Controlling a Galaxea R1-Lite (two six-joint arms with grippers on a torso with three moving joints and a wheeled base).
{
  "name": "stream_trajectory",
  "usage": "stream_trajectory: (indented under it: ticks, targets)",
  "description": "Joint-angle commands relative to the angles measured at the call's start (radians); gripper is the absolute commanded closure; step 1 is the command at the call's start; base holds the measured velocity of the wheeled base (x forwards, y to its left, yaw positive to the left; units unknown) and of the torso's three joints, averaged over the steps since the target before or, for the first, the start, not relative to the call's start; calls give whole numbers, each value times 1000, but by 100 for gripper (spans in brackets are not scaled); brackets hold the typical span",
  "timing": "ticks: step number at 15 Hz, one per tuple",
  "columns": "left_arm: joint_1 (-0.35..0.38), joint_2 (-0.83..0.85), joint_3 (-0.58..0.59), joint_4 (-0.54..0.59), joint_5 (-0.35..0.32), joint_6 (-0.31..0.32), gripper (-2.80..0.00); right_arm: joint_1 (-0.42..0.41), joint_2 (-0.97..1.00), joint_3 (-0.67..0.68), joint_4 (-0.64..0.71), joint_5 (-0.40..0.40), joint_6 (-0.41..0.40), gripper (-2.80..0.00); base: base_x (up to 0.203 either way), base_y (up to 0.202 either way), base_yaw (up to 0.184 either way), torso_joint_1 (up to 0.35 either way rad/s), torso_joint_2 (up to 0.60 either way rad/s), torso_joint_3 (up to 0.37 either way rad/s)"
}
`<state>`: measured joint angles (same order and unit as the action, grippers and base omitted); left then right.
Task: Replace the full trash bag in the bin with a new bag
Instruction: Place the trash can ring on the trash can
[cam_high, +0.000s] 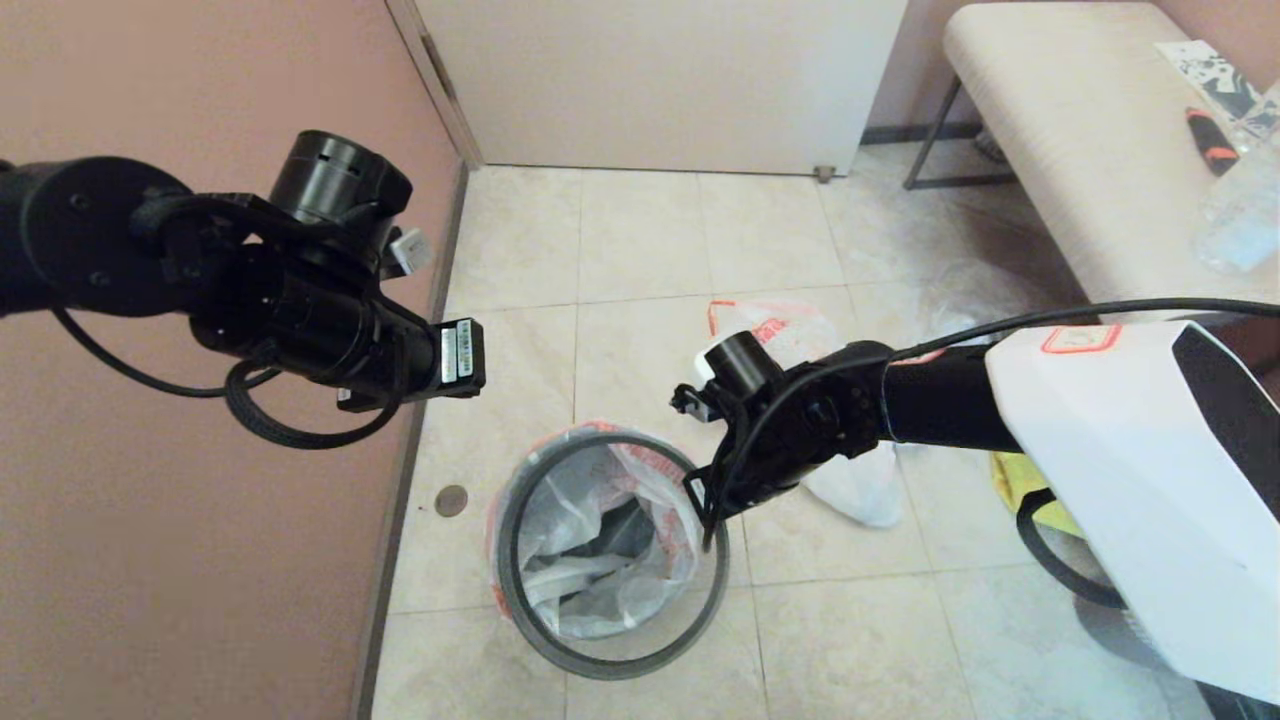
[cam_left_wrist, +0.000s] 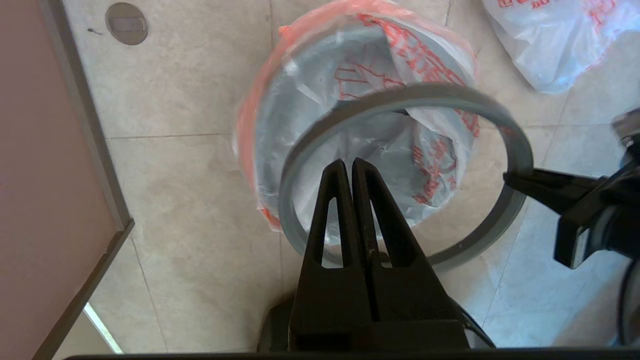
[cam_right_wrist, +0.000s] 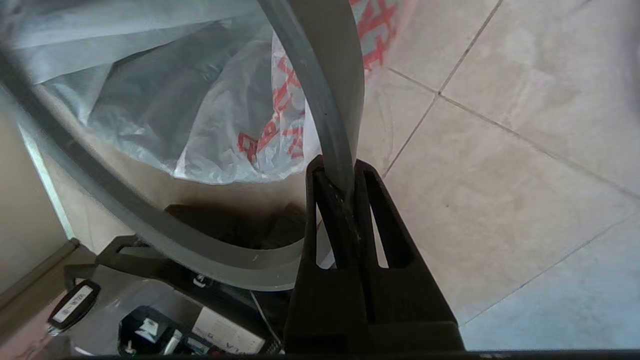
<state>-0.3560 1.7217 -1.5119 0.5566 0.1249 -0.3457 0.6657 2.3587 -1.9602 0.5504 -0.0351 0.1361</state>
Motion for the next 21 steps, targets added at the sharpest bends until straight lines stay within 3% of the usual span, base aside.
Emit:
stream_trajectory:
  ticks: [1, 5, 9, 16, 18, 21]
  targets:
    - [2, 1, 1, 3, 1, -2, 0, 2, 40, -9, -12, 0, -2, 0, 0, 0, 0, 0, 0, 0]
    - [2, 24, 4, 3, 1, 1, 0, 16, 47, -12, -143, 8, -1, 0, 0, 0, 0, 0, 0, 0]
    - [3, 27, 4, 3, 1, 4, 0, 29, 36, -12, -134, 44, -1, 0, 0, 0, 0, 0, 0, 0]
    - [2, 47, 2, 3, 2, 1, 0, -8, 104, -16, -274, 38, -29, 0, 0, 0, 0, 0, 0, 0]
    - [-1, 47, 4, 3, 2, 1, 0, -4, 95, -16, -269, -14, -31, 0, 0, 0, 0, 0, 0, 0]
    - [-3, 42, 4, 3, 2, 1, 0, 12, 92, -13, -256, -158, -52, 0, 0, 0, 0, 0, 0, 0]
